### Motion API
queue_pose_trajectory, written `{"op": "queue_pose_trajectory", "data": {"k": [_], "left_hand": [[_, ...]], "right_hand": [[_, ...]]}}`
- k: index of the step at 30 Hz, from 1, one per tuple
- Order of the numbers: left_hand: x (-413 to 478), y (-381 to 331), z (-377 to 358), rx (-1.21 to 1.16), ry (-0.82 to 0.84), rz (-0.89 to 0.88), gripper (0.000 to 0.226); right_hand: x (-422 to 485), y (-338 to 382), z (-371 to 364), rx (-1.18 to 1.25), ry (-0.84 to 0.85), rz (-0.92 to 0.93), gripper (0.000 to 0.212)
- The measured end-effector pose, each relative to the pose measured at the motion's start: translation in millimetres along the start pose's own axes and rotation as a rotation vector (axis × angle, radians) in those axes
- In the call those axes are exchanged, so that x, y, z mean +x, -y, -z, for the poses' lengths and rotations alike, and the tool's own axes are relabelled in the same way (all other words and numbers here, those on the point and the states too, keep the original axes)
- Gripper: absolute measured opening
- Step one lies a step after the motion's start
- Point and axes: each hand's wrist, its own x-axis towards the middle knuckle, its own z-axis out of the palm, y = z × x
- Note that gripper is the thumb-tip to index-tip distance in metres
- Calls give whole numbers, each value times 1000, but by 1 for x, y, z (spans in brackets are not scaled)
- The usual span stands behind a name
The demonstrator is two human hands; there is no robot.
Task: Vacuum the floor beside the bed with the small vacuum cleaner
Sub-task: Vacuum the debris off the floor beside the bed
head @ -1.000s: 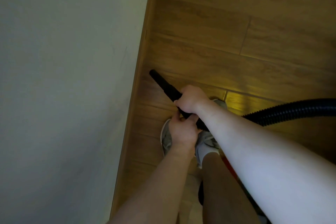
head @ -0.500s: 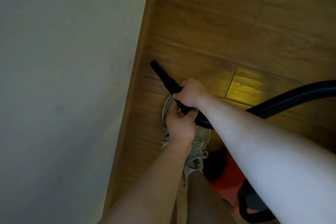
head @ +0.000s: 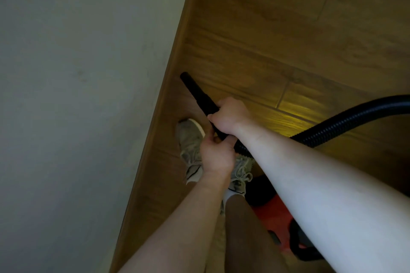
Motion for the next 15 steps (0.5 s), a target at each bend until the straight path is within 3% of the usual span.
{"op": "queue_pose_trajectory", "data": {"k": [8,15], "left_hand": [[-9,20,41,-21,37,16,50],[-12,57,96,26,74,32,36]], "right_hand": [[-19,2,-37,11,15,5,23],[-41,-5,-93,36,23,-46,25]]}}
